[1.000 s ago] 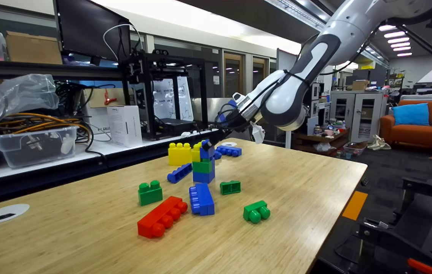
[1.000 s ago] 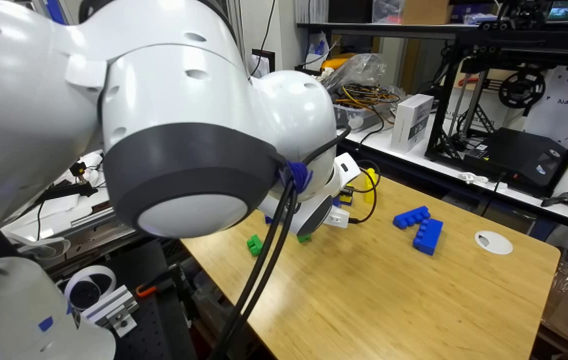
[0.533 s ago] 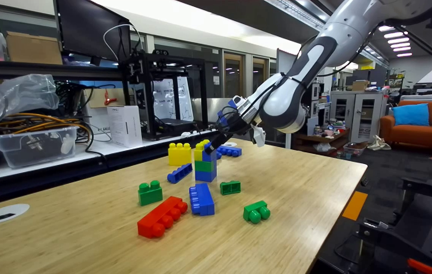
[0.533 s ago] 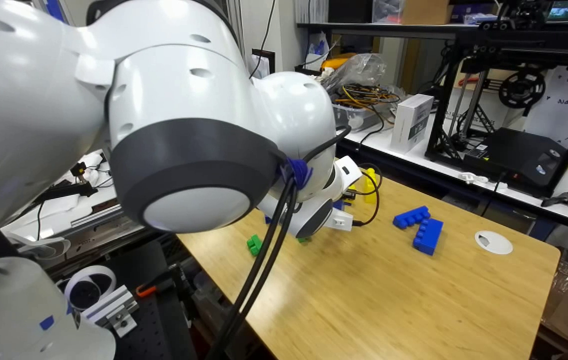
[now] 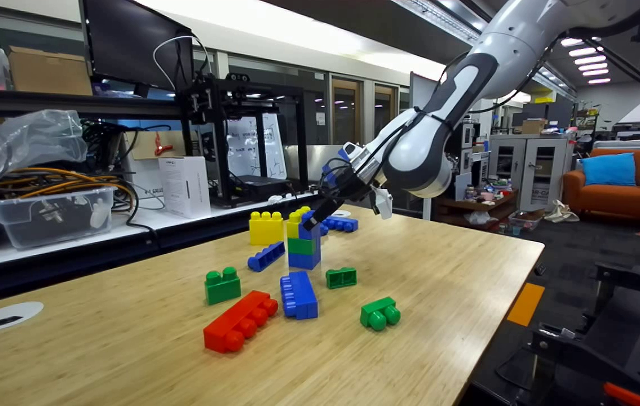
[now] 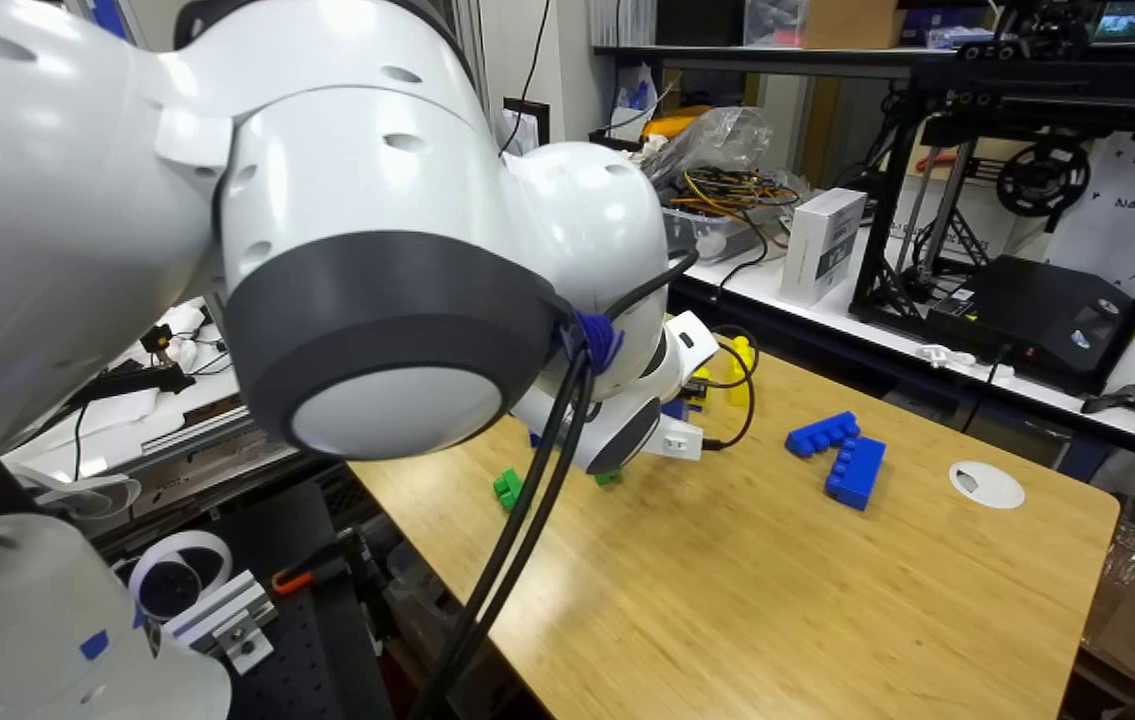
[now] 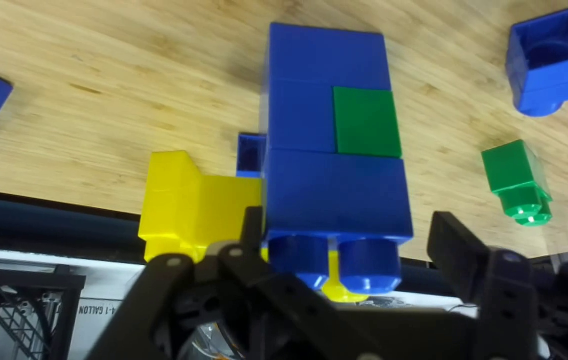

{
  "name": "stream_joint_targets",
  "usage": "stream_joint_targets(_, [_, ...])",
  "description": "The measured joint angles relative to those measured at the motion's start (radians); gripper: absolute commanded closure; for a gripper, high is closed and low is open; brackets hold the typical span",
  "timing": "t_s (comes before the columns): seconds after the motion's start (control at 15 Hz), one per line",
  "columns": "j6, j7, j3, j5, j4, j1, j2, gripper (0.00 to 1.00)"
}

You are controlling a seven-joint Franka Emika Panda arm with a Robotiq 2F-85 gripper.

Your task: Move the block tower to the right and add one more blue block on top

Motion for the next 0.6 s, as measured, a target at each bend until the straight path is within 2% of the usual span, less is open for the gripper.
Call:
stream_joint_targets(0.2, [0.001, 0.0, 0.0, 0.004, -0.031, 0.011, -0.037, 0.0])
stream_joint_targets(0.4, [0.001, 0.005, -0.009, 0.039, -0.081, 0.035, -0.141, 0.0])
stream_joint_targets(0.6, [-0.002, 0.103, -0.096, 0.041, -0.135, 0.12, -0.3, 0.0])
